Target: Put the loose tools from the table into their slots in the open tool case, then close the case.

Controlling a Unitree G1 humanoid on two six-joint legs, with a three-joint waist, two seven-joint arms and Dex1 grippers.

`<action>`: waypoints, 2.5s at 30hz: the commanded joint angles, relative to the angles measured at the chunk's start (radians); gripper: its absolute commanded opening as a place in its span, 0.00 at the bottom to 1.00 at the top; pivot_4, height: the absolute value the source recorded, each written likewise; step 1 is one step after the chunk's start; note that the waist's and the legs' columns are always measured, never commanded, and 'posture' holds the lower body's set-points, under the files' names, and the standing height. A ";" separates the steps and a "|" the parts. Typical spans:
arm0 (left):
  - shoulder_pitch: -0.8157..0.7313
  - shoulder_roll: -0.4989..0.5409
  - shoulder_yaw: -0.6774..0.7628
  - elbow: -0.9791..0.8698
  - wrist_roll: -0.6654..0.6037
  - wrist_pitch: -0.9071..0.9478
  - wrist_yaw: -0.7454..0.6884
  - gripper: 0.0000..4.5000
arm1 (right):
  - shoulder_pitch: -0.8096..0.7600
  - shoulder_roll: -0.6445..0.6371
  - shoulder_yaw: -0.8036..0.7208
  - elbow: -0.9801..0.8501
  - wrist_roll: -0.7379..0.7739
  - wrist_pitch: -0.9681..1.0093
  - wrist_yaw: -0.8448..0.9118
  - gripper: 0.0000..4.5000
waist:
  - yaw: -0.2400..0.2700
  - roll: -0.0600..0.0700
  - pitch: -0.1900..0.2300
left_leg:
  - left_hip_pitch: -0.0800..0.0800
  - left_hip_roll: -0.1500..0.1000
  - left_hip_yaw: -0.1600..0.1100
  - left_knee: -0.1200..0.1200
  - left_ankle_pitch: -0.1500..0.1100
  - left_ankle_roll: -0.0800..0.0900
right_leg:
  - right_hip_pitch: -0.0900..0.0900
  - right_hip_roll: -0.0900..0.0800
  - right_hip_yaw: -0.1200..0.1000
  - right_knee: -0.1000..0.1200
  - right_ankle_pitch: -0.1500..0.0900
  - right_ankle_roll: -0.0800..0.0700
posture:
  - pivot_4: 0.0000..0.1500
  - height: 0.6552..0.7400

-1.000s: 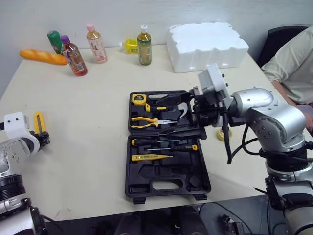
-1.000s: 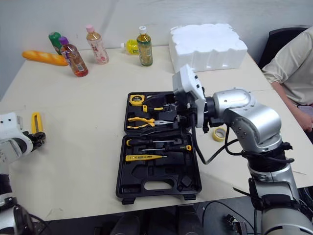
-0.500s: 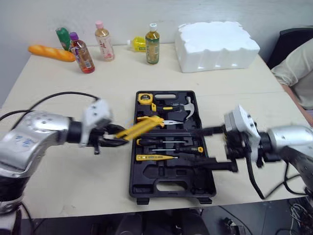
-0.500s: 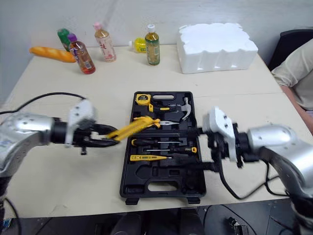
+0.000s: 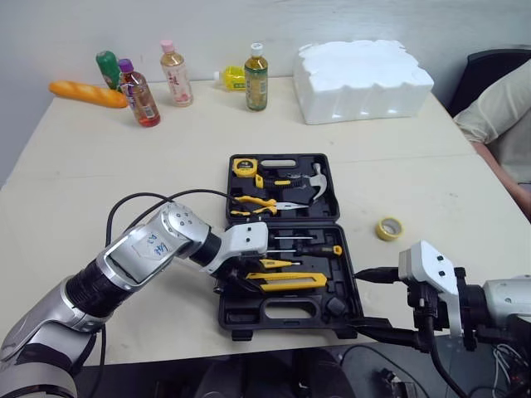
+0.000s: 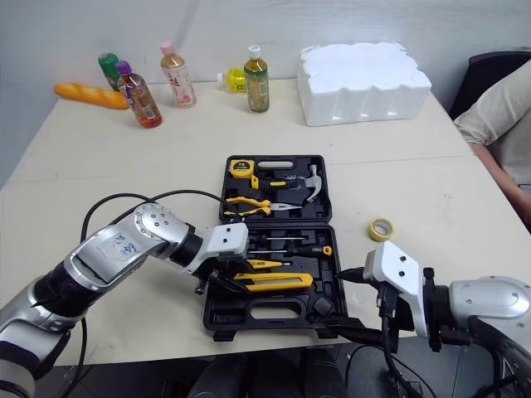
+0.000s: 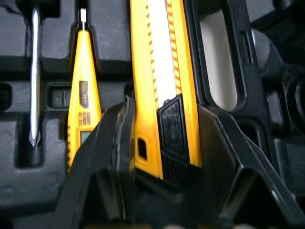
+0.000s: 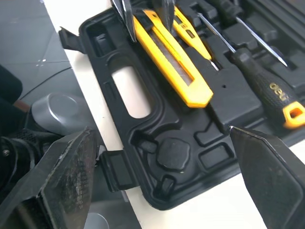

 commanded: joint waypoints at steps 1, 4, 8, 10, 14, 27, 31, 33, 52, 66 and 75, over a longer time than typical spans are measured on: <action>0.001 -0.019 -0.015 0.004 0.034 -0.016 -0.007 0.33 | 0.014 0.008 -0.026 -0.029 0.019 -0.015 -0.019 1.00 | 0.000 0.000 0.000 | 0.000 0.000 0.000 0.000 0.000 0.000 | 0.000 0.000 0.000 0.000 0.000 0.000 | 1.00 1.00; 0.008 -0.036 -0.011 0.010 0.042 -0.015 -0.013 0.33 | 0.022 0.006 -0.014 -0.018 0.005 -0.029 -0.026 1.00 | -0.001 0.000 0.000 | 0.000 0.000 0.000 0.000 0.000 0.000 | 0.000 0.000 0.000 0.000 0.000 0.000 | 1.00 1.00; 0.021 -0.046 -0.007 0.000 0.044 -0.013 -0.019 0.33 | 0.016 0.004 -0.004 -0.009 0.007 -0.036 -0.034 1.00 | -0.001 0.000 0.000 | 0.000 0.000 0.000 0.000 0.000 0.000 | 0.000 0.000 0.000 0.001 0.000 0.000 | 1.00 1.00; 0.024 -0.057 0.009 0.006 0.035 0.001 -0.011 0.44 | 0.012 0.002 -0.001 -0.005 0.009 -0.040 -0.036 1.00 | -0.001 0.000 0.000 | 0.000 0.000 0.000 0.000 0.000 0.000 | 0.000 0.000 0.000 0.001 0.000 0.000 | 1.00 1.00; 0.010 -0.033 0.073 0.036 0.020 -0.017 -0.043 0.83 | 0.014 -0.006 -0.010 -0.004 0.009 -0.046 -0.031 1.00 | -0.001 0.000 0.000 | 0.000 0.000 0.000 0.001 0.000 0.000 | 0.000 0.000 0.000 0.001 0.000 0.000 | 1.00 1.00; 0.163 -0.217 0.231 0.233 -0.006 -0.580 -0.129 0.54 | -0.002 -0.001 0.000 0.004 -0.001 -0.083 -0.034 1.00 | 0.004 0.000 0.000 | 0.000 0.000 -0.001 0.001 0.001 0.000 | 0.001 -0.001 -0.001 0.000 0.000 0.000 | 1.00 1.00; 0.187 -0.249 0.201 0.282 0.039 -0.663 -0.137 0.16 | -0.023 0.012 0.017 0.010 0.009 -0.088 -0.049 1.00 | 0.001 0.000 0.000 | 0.001 0.000 -0.001 0.001 0.001 0.000 | 0.001 -0.001 -0.001 0.001 0.000 0.000 | 1.00 1.00; 0.201 -0.252 0.165 0.318 0.102 -0.721 -0.134 0.01 | -0.034 0.020 0.034 0.012 0.005 -0.090 -0.061 1.00 | 0.000 0.000 0.000 | 0.001 0.000 -0.001 0.001 0.001 0.000 | 0.001 -0.001 -0.001 0.001 0.000 0.000 | 1.00 1.00; 0.202 -0.227 0.059 0.428 0.362 -0.785 -0.060 0.01 | -0.025 0.017 0.086 0.035 -0.040 -0.119 -0.070 1.00 | 0.001 0.005 -0.007 | 0.021 0.001 -0.005 -0.002 -0.006 0.009 | 0.027 0.000 -0.004 -0.010 0.000 0.001 | 1.00 1.00; 0.382 -0.012 0.774 0.279 -0.247 -0.322 -0.017 0.99 | 0.225 0.059 -0.528 0.268 -0.085 -0.124 0.036 1.00 | -0.008 0.006 -0.005 | 0.011 0.002 -0.006 -0.002 -0.003 0.002 | 0.014 0.000 -0.005 -0.009 0.001 0.001 | 1.00 1.00; 0.510 0.176 0.929 0.574 -0.120 -0.515 -0.040 0.99 | 0.300 0.043 -0.587 0.531 -0.263 -0.266 0.081 1.00 | -0.003 0.005 -0.004 | 0.018 0.001 -0.004 -0.016 -0.005 0.007 | 0.018 -0.003 -0.003 -0.015 0.001 0.000 | 1.00 1.00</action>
